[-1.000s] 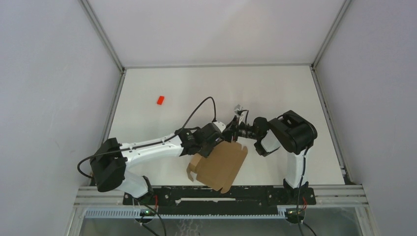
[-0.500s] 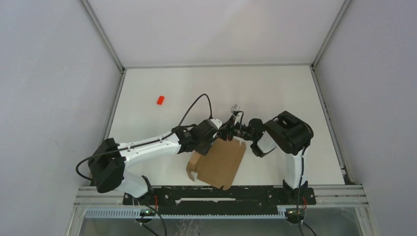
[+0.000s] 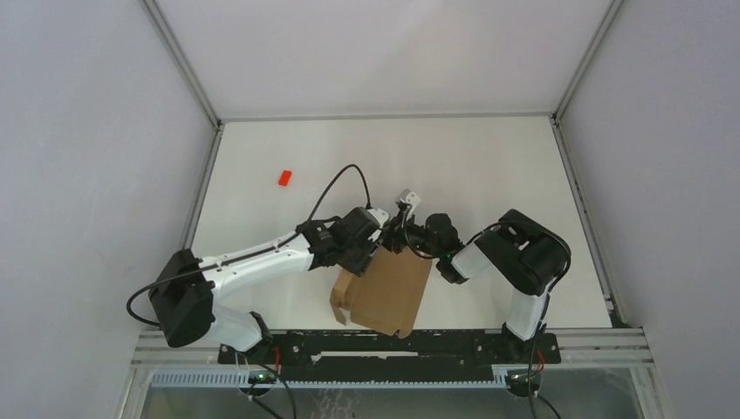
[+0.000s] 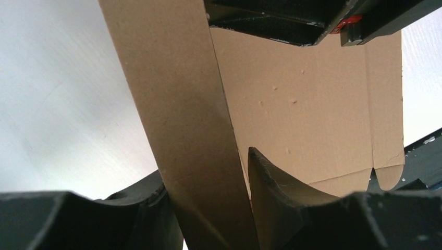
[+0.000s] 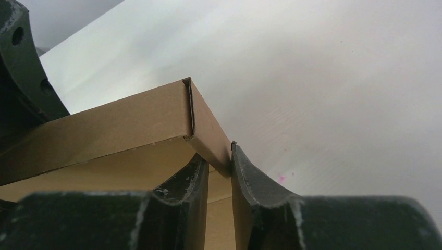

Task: Fold the paper box
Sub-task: Fold the paper box at the center of the board.

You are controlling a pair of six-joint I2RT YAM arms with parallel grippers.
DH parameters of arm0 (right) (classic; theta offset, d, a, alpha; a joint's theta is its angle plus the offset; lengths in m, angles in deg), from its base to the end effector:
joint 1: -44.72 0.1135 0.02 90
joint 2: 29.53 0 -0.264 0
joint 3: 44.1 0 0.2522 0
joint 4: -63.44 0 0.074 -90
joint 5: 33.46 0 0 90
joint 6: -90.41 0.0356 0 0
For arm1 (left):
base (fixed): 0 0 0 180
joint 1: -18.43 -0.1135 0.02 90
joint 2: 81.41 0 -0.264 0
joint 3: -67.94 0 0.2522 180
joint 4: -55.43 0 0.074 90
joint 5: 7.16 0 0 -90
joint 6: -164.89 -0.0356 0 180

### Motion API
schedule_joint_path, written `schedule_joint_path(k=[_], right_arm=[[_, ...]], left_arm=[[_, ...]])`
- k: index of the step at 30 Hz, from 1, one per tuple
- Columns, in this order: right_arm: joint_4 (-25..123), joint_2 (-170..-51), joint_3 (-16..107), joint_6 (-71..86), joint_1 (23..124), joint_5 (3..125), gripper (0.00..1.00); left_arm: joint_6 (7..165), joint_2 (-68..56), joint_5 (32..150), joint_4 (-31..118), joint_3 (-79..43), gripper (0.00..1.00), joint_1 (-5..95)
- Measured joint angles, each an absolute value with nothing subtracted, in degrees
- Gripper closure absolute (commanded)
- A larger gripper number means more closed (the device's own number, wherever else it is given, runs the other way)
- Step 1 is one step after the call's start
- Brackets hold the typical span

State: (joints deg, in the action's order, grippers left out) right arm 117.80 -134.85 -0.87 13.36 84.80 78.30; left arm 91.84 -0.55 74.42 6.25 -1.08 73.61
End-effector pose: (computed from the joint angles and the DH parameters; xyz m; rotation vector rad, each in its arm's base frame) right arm 0.2317 0.2122 0.1309 -0.7070 1.6578 0.9988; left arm 0.1629 -0.2251 0.2269 0.8164 2.5088 -0.2444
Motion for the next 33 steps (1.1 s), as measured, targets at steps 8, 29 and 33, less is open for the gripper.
schedule_joint_path(k=[8,29,33], right_arm=[[110.0,-132.0,0.9,10.1,87.2,71.8,0.93],[63.3,-114.6,14.9,7.1,82.9,72.6,0.95],[54.3,-112.3,17.0,7.3,82.6,72.1,0.96]], left_arm=[[91.9,-1.1,75.1,5.8,-1.1,0.52,72.8],[92.4,-15.9,81.8,11.1,-2.7,0.41,69.4],[93.4,-18.1,83.0,14.0,-2.5,0.41,67.3]])
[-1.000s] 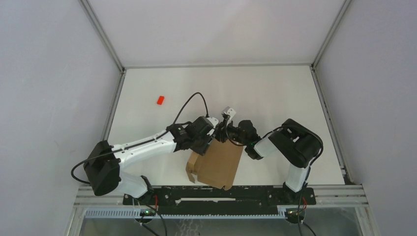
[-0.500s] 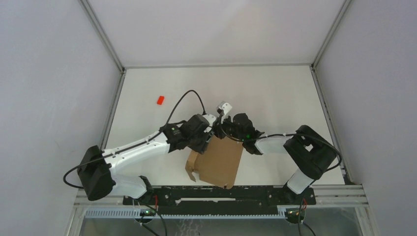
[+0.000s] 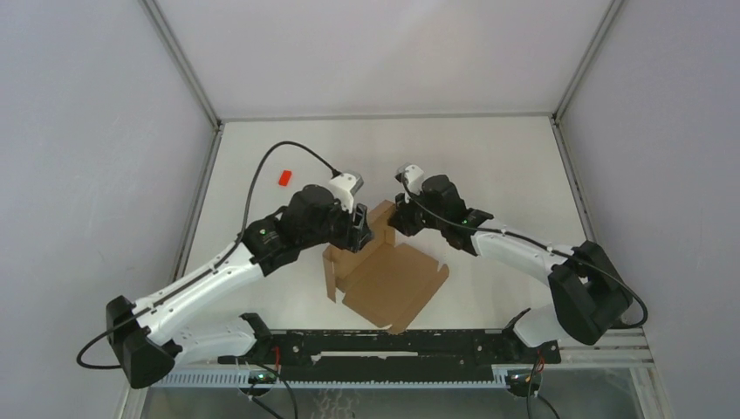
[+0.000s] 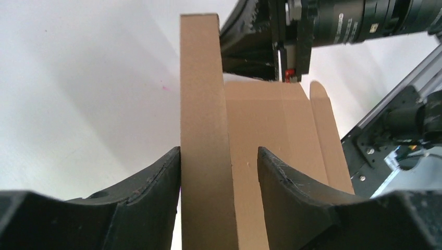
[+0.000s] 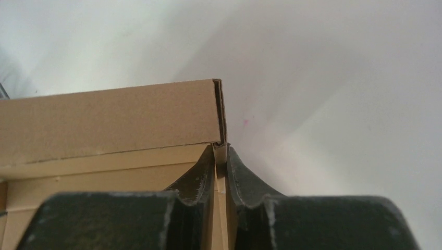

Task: Fold the paper box
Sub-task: Fold the paper box at the center of the board.

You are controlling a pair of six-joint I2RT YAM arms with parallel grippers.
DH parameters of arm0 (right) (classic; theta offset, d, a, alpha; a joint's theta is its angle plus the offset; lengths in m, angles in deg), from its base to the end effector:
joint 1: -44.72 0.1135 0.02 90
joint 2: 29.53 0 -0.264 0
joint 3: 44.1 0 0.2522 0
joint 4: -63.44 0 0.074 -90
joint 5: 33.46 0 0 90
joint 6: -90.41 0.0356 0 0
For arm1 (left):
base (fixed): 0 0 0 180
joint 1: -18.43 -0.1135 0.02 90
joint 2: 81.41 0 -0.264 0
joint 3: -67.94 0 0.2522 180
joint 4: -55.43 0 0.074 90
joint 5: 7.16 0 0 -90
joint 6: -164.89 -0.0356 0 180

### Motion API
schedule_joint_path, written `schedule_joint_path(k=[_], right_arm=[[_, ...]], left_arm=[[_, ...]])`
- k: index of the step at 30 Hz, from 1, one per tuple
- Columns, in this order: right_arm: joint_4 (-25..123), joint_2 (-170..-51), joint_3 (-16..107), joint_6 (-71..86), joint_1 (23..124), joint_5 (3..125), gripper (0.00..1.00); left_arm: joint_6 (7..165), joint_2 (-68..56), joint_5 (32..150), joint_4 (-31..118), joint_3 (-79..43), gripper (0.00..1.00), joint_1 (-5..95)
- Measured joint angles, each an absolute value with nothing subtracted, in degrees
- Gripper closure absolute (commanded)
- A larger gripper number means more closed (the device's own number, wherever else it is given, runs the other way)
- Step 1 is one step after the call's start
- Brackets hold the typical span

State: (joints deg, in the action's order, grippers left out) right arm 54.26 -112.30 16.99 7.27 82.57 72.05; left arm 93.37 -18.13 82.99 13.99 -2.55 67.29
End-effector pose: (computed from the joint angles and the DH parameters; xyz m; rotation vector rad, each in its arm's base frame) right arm 0.2422 0.2003 0.2267 -0.7422 2.0487 0.7424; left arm 0.1592 -0.1824 0.3193 0.5905 2.1690 -0.6619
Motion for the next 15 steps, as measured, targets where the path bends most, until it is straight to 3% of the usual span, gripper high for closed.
schedule_joint_path(k=[15], right_arm=[[21.3,-109.8,27.6,8.3,83.0,64.1,0.95]], left_arm=[[100.1,-29.5,81.2,21.1,1.5,0.39,61.6]])
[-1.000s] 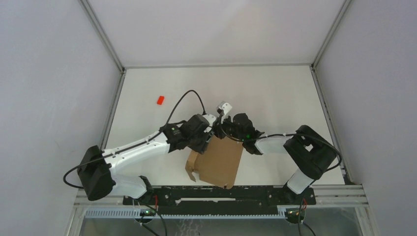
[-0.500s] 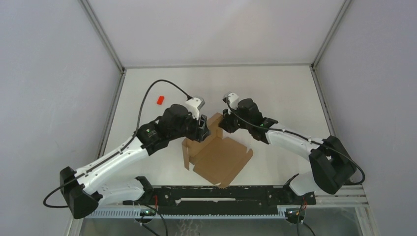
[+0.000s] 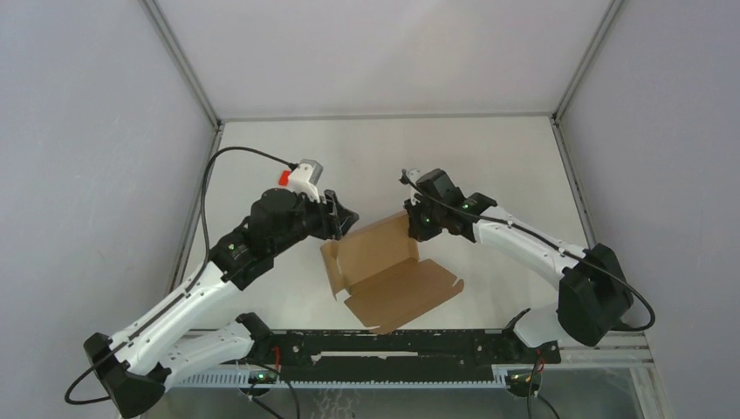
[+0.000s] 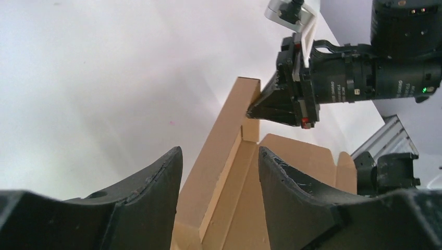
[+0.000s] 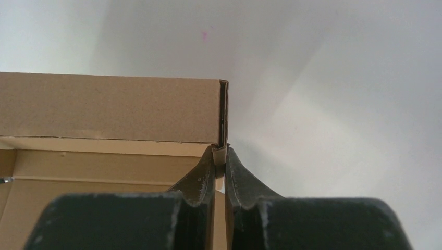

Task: Fold the paper box
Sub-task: Fold the paper box at the center of the board.

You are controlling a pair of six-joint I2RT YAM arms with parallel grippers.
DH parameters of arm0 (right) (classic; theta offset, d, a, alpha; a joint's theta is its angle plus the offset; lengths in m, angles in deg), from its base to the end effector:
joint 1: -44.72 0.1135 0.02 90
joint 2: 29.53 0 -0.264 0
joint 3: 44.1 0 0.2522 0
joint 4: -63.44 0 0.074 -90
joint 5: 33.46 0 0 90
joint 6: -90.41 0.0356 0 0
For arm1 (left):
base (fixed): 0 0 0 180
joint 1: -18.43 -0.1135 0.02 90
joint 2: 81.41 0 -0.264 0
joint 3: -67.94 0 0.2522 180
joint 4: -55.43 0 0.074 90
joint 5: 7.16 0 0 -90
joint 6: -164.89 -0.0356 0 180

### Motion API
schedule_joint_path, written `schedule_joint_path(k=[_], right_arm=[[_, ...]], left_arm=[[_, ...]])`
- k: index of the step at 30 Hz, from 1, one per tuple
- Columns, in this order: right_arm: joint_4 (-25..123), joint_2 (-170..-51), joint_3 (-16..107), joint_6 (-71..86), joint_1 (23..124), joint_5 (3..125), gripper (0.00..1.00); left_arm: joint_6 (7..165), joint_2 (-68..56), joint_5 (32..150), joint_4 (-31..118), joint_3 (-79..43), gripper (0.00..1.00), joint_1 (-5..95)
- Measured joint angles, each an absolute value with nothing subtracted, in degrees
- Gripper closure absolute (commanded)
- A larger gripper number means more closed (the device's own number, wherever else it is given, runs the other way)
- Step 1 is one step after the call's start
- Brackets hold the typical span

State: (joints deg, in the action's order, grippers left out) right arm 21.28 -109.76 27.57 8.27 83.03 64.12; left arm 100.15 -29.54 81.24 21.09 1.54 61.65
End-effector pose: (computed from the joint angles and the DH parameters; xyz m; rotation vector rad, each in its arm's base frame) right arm 0.2276 0.1858 0.2515 -0.7177 2.4107 0.5051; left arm 0.1495 -0.1391 0.3473 0.2920 1.9731 -0.7655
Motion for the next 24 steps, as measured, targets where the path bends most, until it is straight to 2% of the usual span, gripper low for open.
schedule_joint_path(k=[13,24], right_arm=[[3.1,-127.7,38.3,9.7,85.2,54.6,0.94],[-1.5,-135.3,42.1,9.7,84.4,44.8,0.94]], left_arm=[[105.0,-31.7,83.3,20.4,7.1,0.39,55.2],[106.3,-32.6,87.2,19.7,11.6,0.39,48.3]])
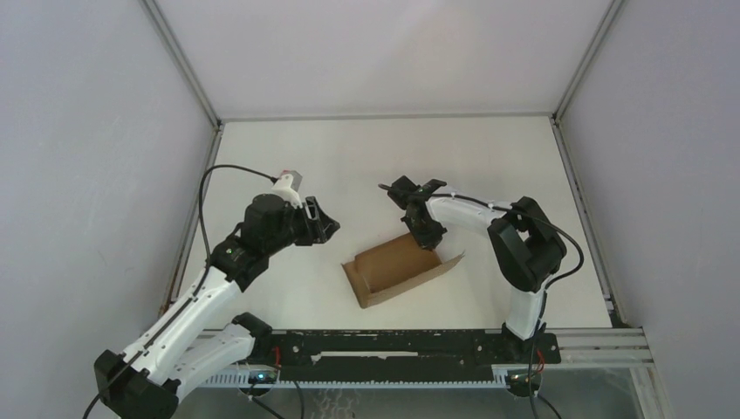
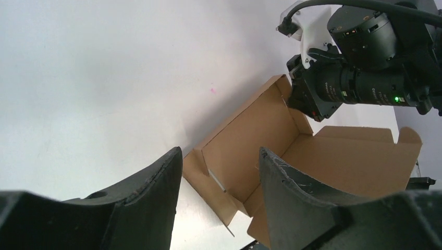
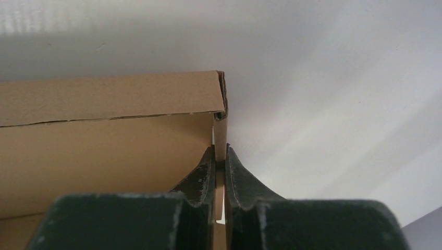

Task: Fold the paper box
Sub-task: Fold the paper box at the center of the board.

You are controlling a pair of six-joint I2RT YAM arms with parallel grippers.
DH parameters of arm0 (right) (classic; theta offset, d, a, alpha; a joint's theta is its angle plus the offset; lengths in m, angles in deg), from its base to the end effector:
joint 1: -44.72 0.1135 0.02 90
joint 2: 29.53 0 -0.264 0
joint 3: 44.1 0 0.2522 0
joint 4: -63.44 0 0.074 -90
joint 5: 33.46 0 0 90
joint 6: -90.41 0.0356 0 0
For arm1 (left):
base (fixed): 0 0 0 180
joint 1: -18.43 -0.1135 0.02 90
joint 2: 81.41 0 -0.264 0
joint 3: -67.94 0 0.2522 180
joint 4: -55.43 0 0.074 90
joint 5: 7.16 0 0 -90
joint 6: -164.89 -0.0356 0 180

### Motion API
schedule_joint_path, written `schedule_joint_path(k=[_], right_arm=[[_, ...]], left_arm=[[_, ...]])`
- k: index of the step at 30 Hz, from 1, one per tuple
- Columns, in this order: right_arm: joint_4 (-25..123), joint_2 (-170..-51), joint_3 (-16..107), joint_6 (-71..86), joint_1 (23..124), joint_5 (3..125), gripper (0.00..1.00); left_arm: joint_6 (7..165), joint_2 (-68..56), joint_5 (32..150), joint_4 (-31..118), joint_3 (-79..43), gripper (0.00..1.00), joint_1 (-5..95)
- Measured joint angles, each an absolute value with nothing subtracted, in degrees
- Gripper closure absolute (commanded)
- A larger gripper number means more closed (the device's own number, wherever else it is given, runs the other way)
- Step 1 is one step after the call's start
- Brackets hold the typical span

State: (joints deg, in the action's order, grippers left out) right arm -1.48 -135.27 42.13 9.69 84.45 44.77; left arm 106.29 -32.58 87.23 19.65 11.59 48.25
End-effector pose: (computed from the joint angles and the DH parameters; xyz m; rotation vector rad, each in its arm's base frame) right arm 0.2660 0.2117 0.1750 -0.7631 2.8604 -0.2179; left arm 0.1658 -0.0982 0.2934 0.0196 2.1458 -0.7238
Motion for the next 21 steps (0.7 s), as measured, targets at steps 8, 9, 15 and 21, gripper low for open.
schedule_joint_path(k=[8,9,15,21], right_arm=[[-0.6,-134.9,42.0,9.5,83.7,45.5,0.94],[-0.3,-134.2,42.0,9.4,83.4,46.2,0.94],[2.8,-126.6,40.7,9.3,80.7,50.2,0.95],[7.5,-122.9,36.0,9.5,78.4,51.5,0.95]], left_arm=[[107.0,-33.3,89.1,19.7,13.0,0.39,47.2],[107.1,-33.4,89.2,19.7,13.3,0.39,47.2],[109.8,-37.8,88.0,20.2,19.3,0.49,47.0],[114.3,-53.2,81.4,15.7,25.6,0.53,46.7]])
